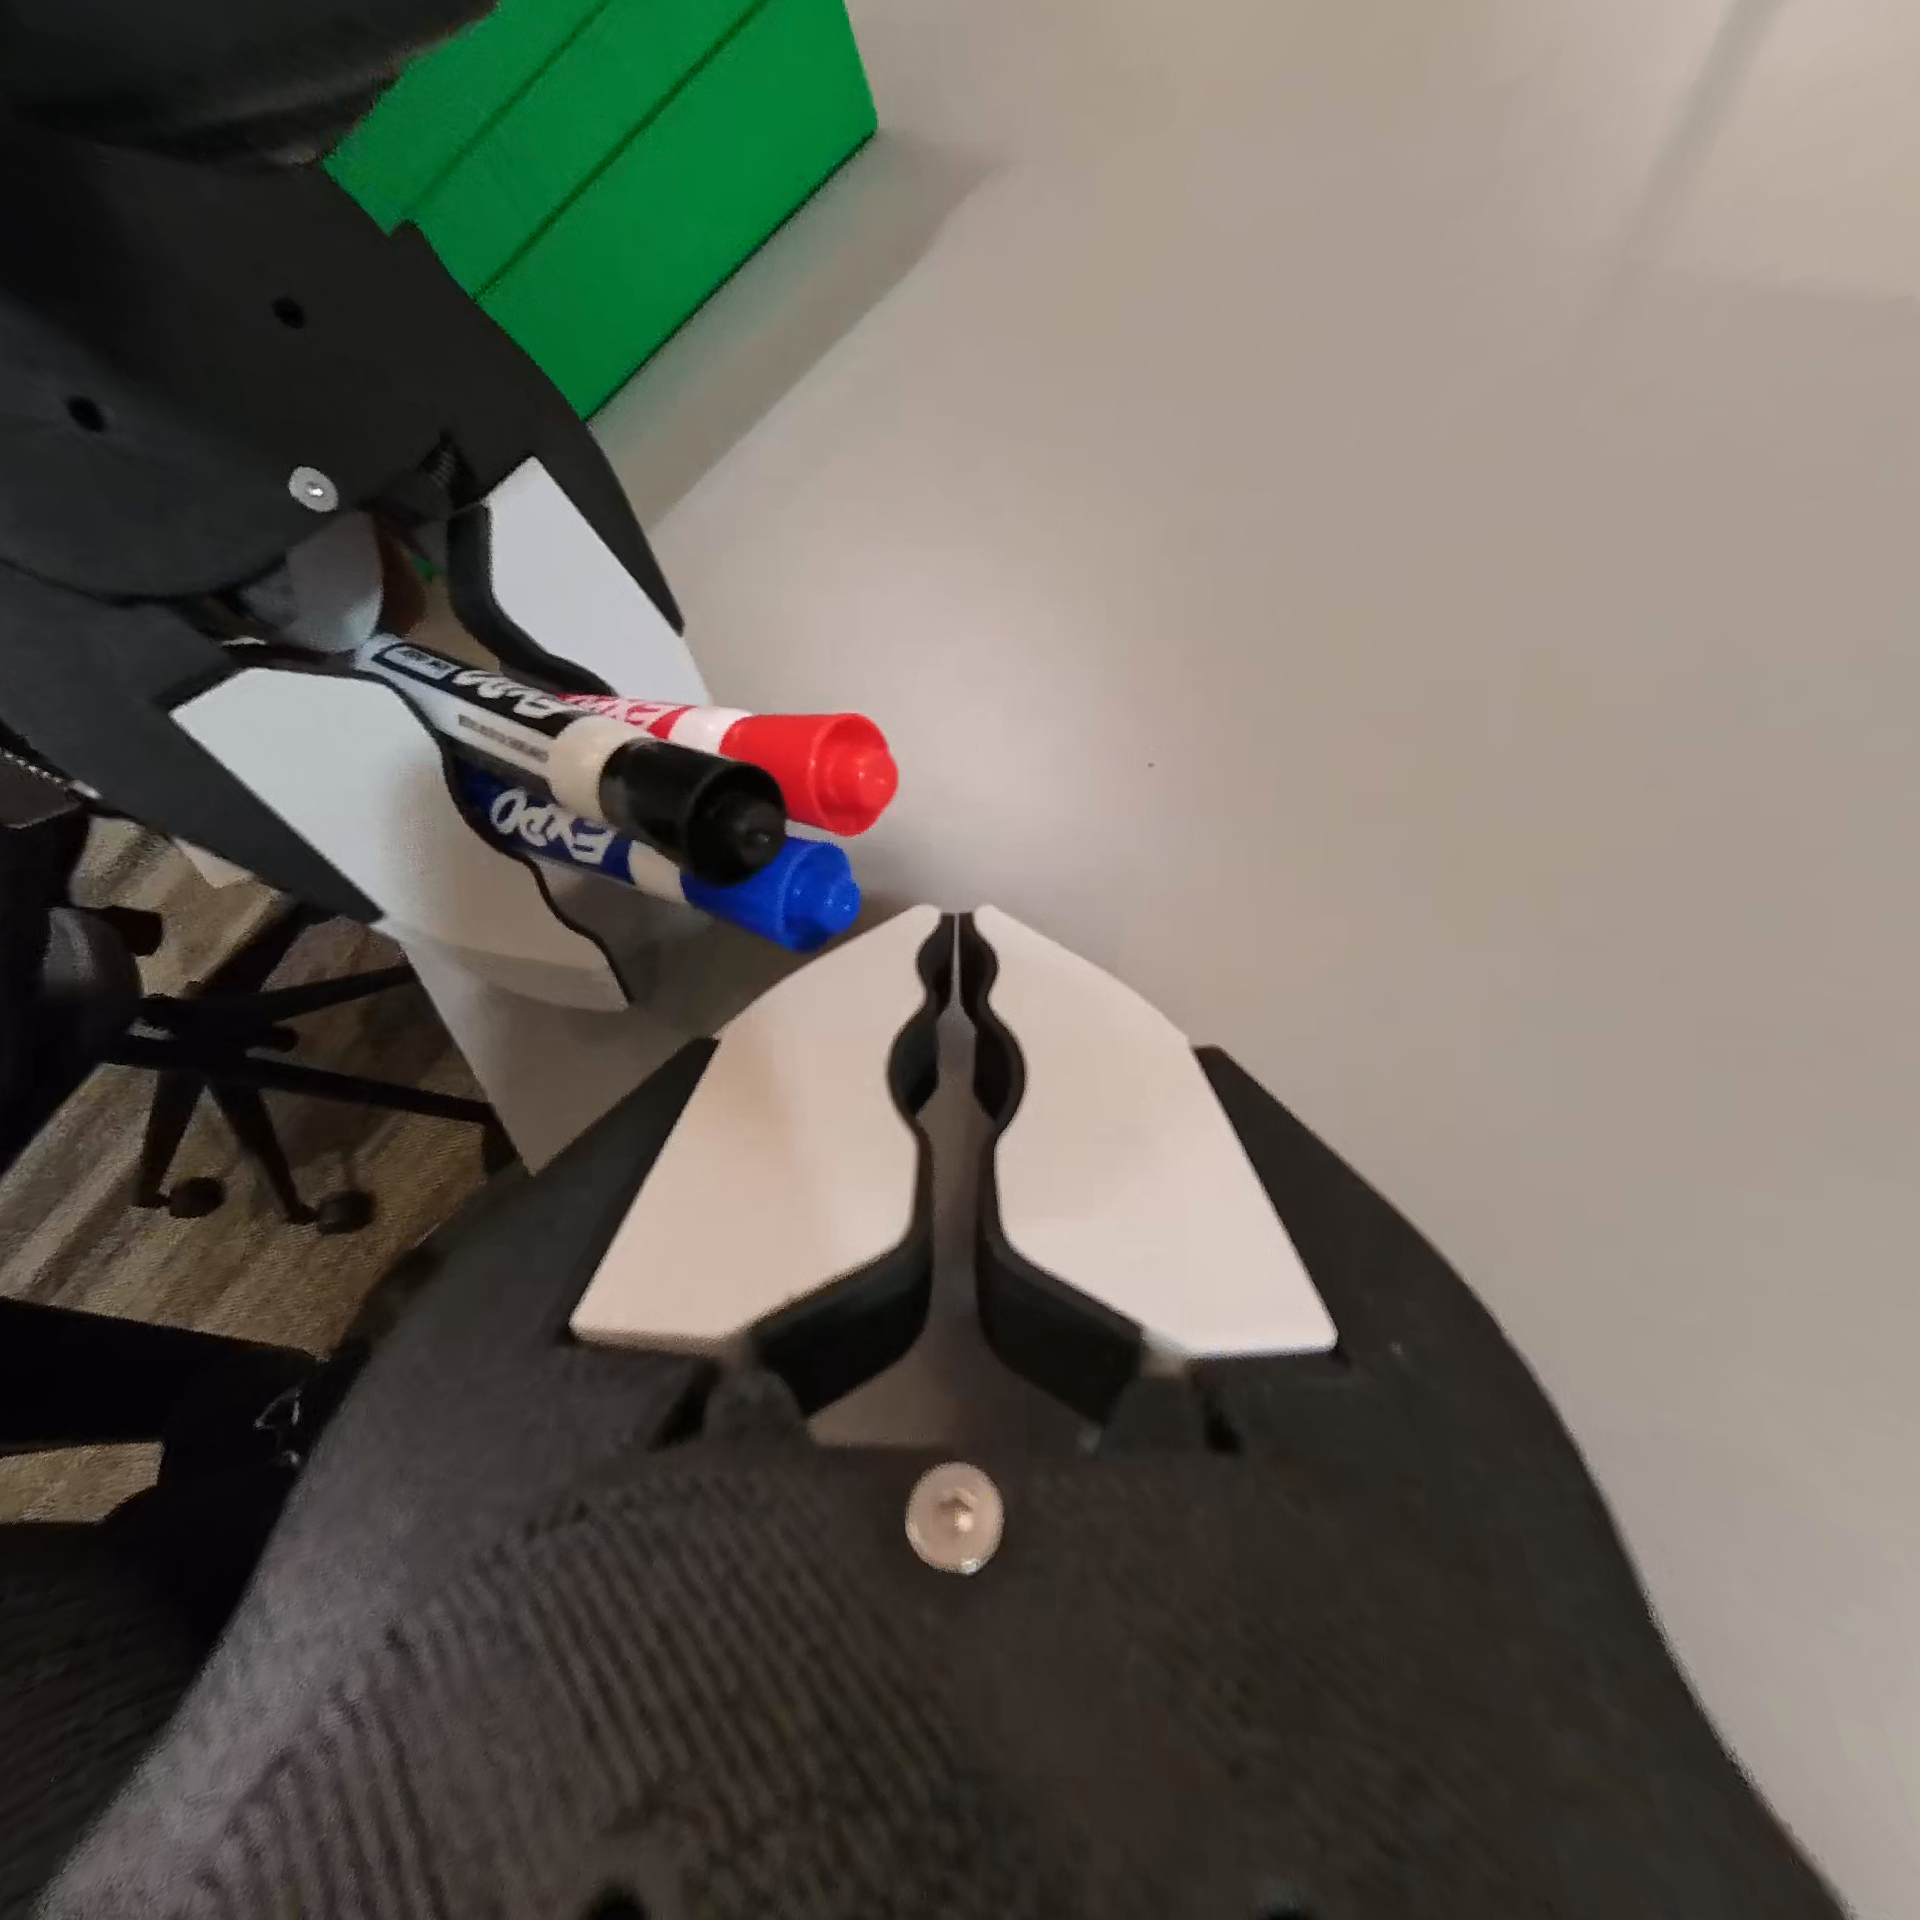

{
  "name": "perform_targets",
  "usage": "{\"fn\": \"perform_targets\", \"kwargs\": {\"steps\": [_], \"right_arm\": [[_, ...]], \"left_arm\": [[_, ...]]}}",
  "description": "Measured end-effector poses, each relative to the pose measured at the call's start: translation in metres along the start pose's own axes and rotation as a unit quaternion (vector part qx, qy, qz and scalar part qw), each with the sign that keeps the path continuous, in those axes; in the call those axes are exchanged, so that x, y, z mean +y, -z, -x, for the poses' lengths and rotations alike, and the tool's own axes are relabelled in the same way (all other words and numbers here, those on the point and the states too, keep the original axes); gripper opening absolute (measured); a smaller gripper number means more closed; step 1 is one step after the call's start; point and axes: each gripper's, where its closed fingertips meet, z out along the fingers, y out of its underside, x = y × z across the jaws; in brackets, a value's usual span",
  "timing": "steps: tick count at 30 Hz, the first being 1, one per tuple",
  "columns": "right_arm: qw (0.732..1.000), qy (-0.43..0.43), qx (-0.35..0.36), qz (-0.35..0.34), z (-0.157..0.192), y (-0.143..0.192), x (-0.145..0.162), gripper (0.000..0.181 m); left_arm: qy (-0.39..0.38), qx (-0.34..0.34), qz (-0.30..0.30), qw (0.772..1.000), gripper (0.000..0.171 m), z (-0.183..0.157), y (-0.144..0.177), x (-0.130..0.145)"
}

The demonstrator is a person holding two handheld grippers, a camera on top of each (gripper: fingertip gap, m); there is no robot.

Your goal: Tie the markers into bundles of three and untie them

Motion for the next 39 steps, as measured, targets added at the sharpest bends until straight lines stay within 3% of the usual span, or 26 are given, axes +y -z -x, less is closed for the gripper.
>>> {"fn": "perform_targets", "kwargs": {"steps": [8, 16, 32, 36, 39], "right_arm": [[0.995, 0.096, 0.029, 0.003, 0.009, 0.001, 0.001, 0.000], [0.998, 0.049, 0.036, -0.011, -0.003, 0.002, -0.005, 0.000], [0.995, 0.085, 0.040, -0.028, 0.001, 0.005, -0.010, 0.000], [0.988, 0.139, 0.051, -0.038, -0.004, 0.011, -0.017, 0.010], [0.968, 0.239, -0.005, -0.079, 0.009, 0.024, -0.030, 0.020]], "left_arm": [[-0.001, -0.002, 0.002, 1.000, 0.045, 0.000, 0.000, 0.000], [-0.003, -0.007, 0.006, 1.000, 0.045, 0.000, 0.000, 0.000], [-0.010, -0.014, 0.011, 1.000, 0.045, 0.000, -0.001, 0.000], [-0.012, -0.014, 0.010, 1.000, 0.044, 0.000, 0.000, 0.000], [-0.024, -0.016, 0.010, 1.000, 0.045, 0.000, -0.001, 0.001]]}}
